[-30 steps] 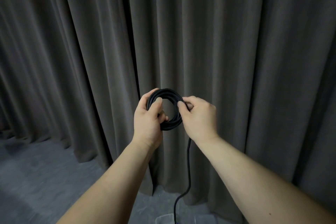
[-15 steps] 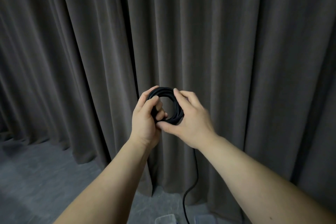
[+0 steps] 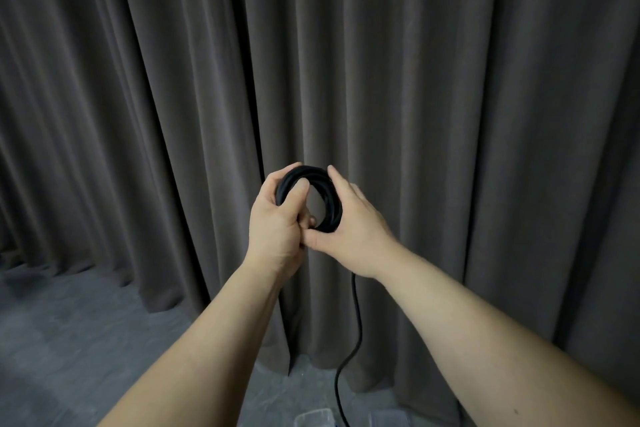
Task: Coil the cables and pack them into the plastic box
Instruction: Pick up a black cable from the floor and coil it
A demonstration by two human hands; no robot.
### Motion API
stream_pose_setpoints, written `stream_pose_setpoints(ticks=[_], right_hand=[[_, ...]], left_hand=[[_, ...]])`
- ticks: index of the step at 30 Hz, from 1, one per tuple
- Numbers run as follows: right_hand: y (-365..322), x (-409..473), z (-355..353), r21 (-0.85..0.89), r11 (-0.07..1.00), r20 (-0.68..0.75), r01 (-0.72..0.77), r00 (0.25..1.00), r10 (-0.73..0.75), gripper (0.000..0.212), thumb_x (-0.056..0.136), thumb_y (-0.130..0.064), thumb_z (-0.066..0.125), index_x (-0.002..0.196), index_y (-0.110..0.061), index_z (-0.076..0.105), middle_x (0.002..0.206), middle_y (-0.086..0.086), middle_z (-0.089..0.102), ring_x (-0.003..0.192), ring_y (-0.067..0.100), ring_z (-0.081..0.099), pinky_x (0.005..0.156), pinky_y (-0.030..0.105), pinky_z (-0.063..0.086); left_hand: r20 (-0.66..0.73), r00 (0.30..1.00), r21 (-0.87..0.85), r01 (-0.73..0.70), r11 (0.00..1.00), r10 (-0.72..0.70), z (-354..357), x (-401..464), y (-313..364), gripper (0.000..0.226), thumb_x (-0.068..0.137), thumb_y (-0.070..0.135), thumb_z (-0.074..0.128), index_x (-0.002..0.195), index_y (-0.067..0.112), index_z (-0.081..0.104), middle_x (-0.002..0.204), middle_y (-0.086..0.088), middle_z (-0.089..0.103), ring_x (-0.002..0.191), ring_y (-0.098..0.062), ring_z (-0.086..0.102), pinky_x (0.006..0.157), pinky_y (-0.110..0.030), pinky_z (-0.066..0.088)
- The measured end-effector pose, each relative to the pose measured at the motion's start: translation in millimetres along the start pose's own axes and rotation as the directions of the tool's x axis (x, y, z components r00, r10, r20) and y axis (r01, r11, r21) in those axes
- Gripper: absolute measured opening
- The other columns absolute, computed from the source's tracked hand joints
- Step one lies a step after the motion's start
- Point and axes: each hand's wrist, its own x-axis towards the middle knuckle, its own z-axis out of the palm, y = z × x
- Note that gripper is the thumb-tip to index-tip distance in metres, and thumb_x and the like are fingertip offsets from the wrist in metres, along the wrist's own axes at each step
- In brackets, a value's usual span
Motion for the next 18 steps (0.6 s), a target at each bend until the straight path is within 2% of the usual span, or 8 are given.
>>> stream_pose_setpoints(ticks=[2, 4, 7, 10, 12, 14, 16, 18], right_hand=[[3, 1, -1, 0.345, 0.938, 0.072, -0.037, 0.997, 0.013, 0.1, 0.066, -0.039, 0.074, 0.151, -0.031, 0.021, 0.152, -0.008, 0.035, 0.136, 0.008, 0.036, 0.111, 0.026, 0.029], [8, 2, -4, 0.62, 0.781, 0.061, -0.078, 0.997, 0.052, 0.076, 0.072, -0.033, 0.062, 0.144, -0.029, 0.039, 0.145, -0.007, 0.046, 0.128, 0.006, 0.046, 0.11, 0.031, 0.034], [7, 7, -7, 0.757, 0.642, 0.002, -0.118, 0.984, 0.179, 0.034, 0.095, -0.037, 0.048, 0.125, -0.028, 0.061, 0.129, -0.007, 0.062, 0.117, 0.011, 0.057, 0.106, 0.039, 0.039], [-6, 7, -10, 0.818, 0.527, 0.083, -0.231, 0.954, 0.288, 0.038, 0.101, -0.044, 0.035, 0.111, -0.025, 0.067, 0.098, -0.002, 0.072, 0.075, 0.015, 0.067, 0.079, 0.035, 0.048], [-11, 5, -4, 0.731, 0.659, -0.056, -0.18, 0.946, 0.32, 0.042, 0.103, -0.04, 0.033, 0.101, -0.016, 0.068, 0.081, 0.002, 0.07, 0.062, 0.017, 0.063, 0.062, 0.025, 0.049], [-10, 0, 6, 0.512, 0.857, -0.3, -0.05, 0.925, 0.233, 0.04, 0.103, -0.034, 0.031, 0.088, -0.014, 0.063, 0.068, 0.001, 0.064, 0.058, 0.016, 0.06, 0.06, 0.026, 0.049], [-9, -5, 13, 0.417, 0.908, -0.392, 0.042, 0.91, 0.137, 0.034, 0.103, -0.031, 0.031, 0.089, -0.017, 0.058, 0.062, -0.005, 0.055, 0.056, 0.01, 0.055, 0.063, 0.029, 0.047], [-10, -8, 14, 0.421, 0.905, -0.386, 0.066, 0.915, 0.113, 0.028, 0.103, -0.031, 0.032, 0.095, -0.018, 0.056, 0.061, -0.007, 0.052, 0.053, 0.003, 0.051, 0.059, 0.021, 0.044]], left_hand=[[-0.018, 1.0, -0.026, -0.01, 1.0, 0.01, -3, 2, 3, 0.016, 0.098, 0.007, 0.051, 0.108, 0.015, 0.061, 0.05, 0.006, 0.04, 0.04, -0.008, 0.03, 0.046, -0.022, 0.038], [-0.02, 1.0, -0.077, -0.006, 0.997, 0.004, -5, 4, 6, 0.016, 0.098, 0.007, 0.049, 0.106, 0.015, 0.061, 0.049, 0.007, 0.034, 0.039, -0.006, 0.027, 0.044, -0.02, 0.035], [0.048, 0.999, -0.088, 0.025, 0.996, -0.021, -2, 0, 6, 0.018, 0.099, 0.007, 0.049, 0.101, 0.017, 0.063, 0.048, 0.007, 0.031, 0.038, -0.006, 0.025, 0.043, -0.02, 0.032], [0.083, 0.996, -0.089, 0.03, 0.996, -0.022, 2, -4, 2, 0.019, 0.098, 0.008, 0.051, 0.098, 0.019, 0.067, 0.048, 0.007, 0.032, 0.04, -0.006, 0.025, 0.044, -0.021, 0.031], [0.055, 0.998, -0.035, -0.008, 0.999, 0.01, 5, -5, 0, 0.017, 0.097, 0.009, 0.053, 0.098, 0.019, 0.067, 0.049, 0.008, 0.036, 0.041, -0.006, 0.028, 0.045, -0.021, 0.033], [-0.013, 0.997, 0.076, -0.072, 0.995, 0.073, 7, -6, -4, 0.013, 0.097, 0.011, 0.056, 0.099, 0.018, 0.067, 0.052, 0.008, 0.043, 0.045, -0.005, 0.037, 0.048, -0.021, 0.038], [-0.067, 0.984, 0.214, -0.146, 0.966, 0.163, 5, -6, -8, 0.014, 0.092, 0.024, 0.06, 0.103, 0.023, 0.067, 0.06, 0.003, 0.048, 0.054, -0.005, 0.046, 0.058, -0.025, 0.044], [-0.07, 0.975, 0.317, -0.179, 0.931, 0.211, 3, -6, -11, 0.024, 0.089, 0.03, 0.059, 0.112, 0.027, 0.063, 0.068, -0.002, 0.051, 0.055, -0.007, 0.048, 0.06, -0.03, 0.044]])
